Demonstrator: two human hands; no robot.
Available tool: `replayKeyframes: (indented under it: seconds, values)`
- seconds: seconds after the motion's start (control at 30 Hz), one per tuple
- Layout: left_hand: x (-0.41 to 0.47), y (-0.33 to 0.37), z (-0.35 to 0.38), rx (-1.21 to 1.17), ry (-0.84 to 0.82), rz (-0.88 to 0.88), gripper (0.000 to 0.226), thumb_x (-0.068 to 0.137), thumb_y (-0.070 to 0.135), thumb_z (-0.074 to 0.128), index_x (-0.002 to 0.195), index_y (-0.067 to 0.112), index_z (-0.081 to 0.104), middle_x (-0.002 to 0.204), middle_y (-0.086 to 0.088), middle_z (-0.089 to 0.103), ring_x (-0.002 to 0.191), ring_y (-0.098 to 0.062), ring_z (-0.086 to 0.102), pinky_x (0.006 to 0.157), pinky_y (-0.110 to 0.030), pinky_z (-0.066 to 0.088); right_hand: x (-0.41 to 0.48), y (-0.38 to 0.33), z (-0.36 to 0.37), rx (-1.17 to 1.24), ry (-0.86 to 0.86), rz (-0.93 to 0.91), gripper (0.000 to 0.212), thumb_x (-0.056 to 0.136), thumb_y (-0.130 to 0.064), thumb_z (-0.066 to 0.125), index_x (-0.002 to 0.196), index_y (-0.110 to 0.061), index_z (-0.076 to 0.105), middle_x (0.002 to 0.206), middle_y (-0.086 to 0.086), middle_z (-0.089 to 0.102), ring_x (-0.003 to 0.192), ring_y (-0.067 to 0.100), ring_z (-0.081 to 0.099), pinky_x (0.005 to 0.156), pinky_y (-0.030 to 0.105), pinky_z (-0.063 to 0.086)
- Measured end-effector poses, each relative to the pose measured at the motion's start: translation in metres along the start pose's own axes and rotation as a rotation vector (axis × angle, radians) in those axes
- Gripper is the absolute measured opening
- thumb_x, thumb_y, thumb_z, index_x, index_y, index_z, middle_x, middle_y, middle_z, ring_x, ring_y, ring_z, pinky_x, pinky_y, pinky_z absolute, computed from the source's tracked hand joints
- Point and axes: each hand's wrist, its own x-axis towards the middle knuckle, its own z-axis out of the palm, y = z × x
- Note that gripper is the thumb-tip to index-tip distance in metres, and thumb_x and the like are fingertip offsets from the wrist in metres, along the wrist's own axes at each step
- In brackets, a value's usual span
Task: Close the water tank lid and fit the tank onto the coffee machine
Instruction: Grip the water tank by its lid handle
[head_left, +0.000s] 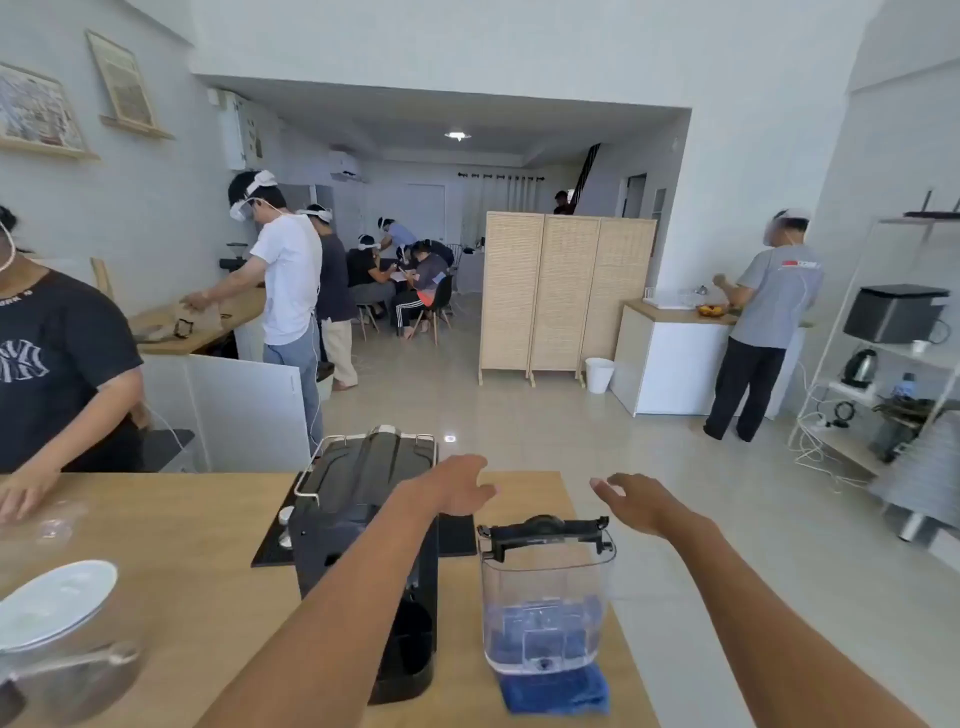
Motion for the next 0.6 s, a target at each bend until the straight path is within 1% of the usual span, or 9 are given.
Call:
replayKeyframes:
  seconds: [0.07, 0.13, 0.2, 0.23, 0.3, 0.37, 0.4, 0.47, 0.6]
  values:
    - [0.001, 0.003, 0.015, 0.038, -0.08, -0.074, 0.06, 0.102, 0.039, 0.038, 0.15, 0.004, 0.03, 0.155, -0.013, 0.035, 0.139, -0.031, 0.038, 0.113, -0.04, 0.034, 0.002, 0.01, 0.006, -0.009, -0.028, 0.015, 0.068, 0.101, -0.058, 0.031, 0.139, -0.007, 0.056, 0.146, 0.012, 0.055, 0.136, 0.029, 0.048, 0.109, 0.037, 0.037]
    - [-0.001, 0.004, 0.029, 0.036, -0.093, -0.153, 0.054, 0.104, 0.03, 0.035, 0.15, 0.001, 0.029, 0.155, -0.015, 0.036, 0.137, -0.03, 0.04, 0.108, -0.036, 0.035, 0.004, 0.019, 0.016, -0.018, -0.064, 0.023, 0.064, 0.102, -0.055, 0.03, 0.129, -0.007, 0.062, 0.137, 0.013, 0.061, 0.128, 0.03, 0.053, 0.101, 0.035, 0.041]
    - [0.0, 0.006, 0.039, 0.006, -0.098, -0.189, 0.049, 0.105, 0.025, 0.034, 0.147, -0.001, 0.032, 0.15, -0.016, 0.041, 0.123, -0.025, 0.048, 0.098, -0.033, 0.038, 0.008, 0.025, 0.026, -0.01, -0.076, 0.011, 0.061, 0.102, -0.054, 0.031, 0.116, -0.006, 0.066, 0.126, 0.015, 0.066, 0.119, 0.032, 0.058, 0.09, 0.034, 0.043]
    - [0.001, 0.007, 0.043, -0.006, -0.105, -0.203, 0.047, 0.105, 0.023, 0.034, 0.145, -0.002, 0.035, 0.143, -0.016, 0.048, 0.111, -0.021, 0.049, 0.09, -0.03, 0.039, 0.01, 0.028, 0.029, 0.007, -0.078, 0.006, 0.058, 0.102, -0.053, 0.032, 0.106, -0.006, 0.066, 0.118, 0.016, 0.067, 0.112, 0.032, 0.059, 0.084, 0.033, 0.042]
    - [0.007, 0.004, 0.053, -0.031, -0.106, -0.222, 0.041, 0.105, 0.022, 0.035, 0.137, -0.003, 0.043, 0.108, -0.01, 0.059, 0.086, -0.016, 0.048, 0.074, -0.025, 0.038, 0.012, 0.031, 0.033, 0.032, -0.058, -0.007, 0.052, 0.103, -0.05, 0.034, 0.086, -0.008, 0.06, 0.097, 0.015, 0.065, 0.094, 0.031, 0.059, 0.076, 0.032, 0.04]
    - [0.011, 0.005, 0.063, -0.11, -0.068, -0.244, 0.033, 0.104, 0.024, 0.036, 0.118, 0.0, 0.054, 0.075, -0.001, 0.046, 0.064, -0.011, 0.042, 0.057, -0.025, 0.034, 0.014, 0.034, 0.036, 0.059, -0.02, -0.018, 0.052, 0.103, -0.045, 0.037, 0.07, -0.008, 0.052, 0.077, 0.01, 0.059, 0.079, 0.029, 0.055, 0.067, 0.033, 0.038]
    - [0.012, 0.006, 0.066, -0.135, -0.028, -0.254, 0.03, 0.104, 0.025, 0.036, 0.101, 0.003, 0.057, 0.069, 0.0, 0.041, 0.059, -0.01, 0.038, 0.054, -0.025, 0.032, 0.014, 0.034, 0.037, 0.072, 0.0, -0.025, 0.053, 0.104, -0.042, 0.039, 0.063, -0.01, 0.045, 0.067, 0.008, 0.053, 0.072, 0.028, 0.052, 0.062, 0.033, 0.036]
    - [0.016, 0.005, 0.072, -0.197, 0.075, -0.28, 0.035, 0.103, 0.024, 0.038, 0.072, 0.012, 0.047, 0.063, 0.0, 0.04, 0.054, -0.01, 0.037, 0.053, -0.026, 0.033, 0.016, 0.034, 0.039, 0.113, 0.031, -0.031, 0.055, 0.104, -0.038, 0.042, 0.056, -0.012, 0.034, 0.056, 0.005, 0.043, 0.06, 0.023, 0.045, 0.055, 0.031, 0.031]
    - [0.022, 0.006, 0.078, -0.261, 0.246, -0.368, 0.038, 0.098, 0.026, 0.052, 0.063, 0.013, 0.044, 0.056, 0.0, 0.044, 0.051, -0.013, 0.042, 0.054, -0.028, 0.037, 0.019, 0.034, 0.04, 0.157, 0.084, -0.022, 0.057, 0.101, -0.029, 0.051, 0.051, -0.013, 0.027, 0.049, 0.003, 0.032, 0.049, 0.019, 0.034, 0.052, 0.032, 0.027]
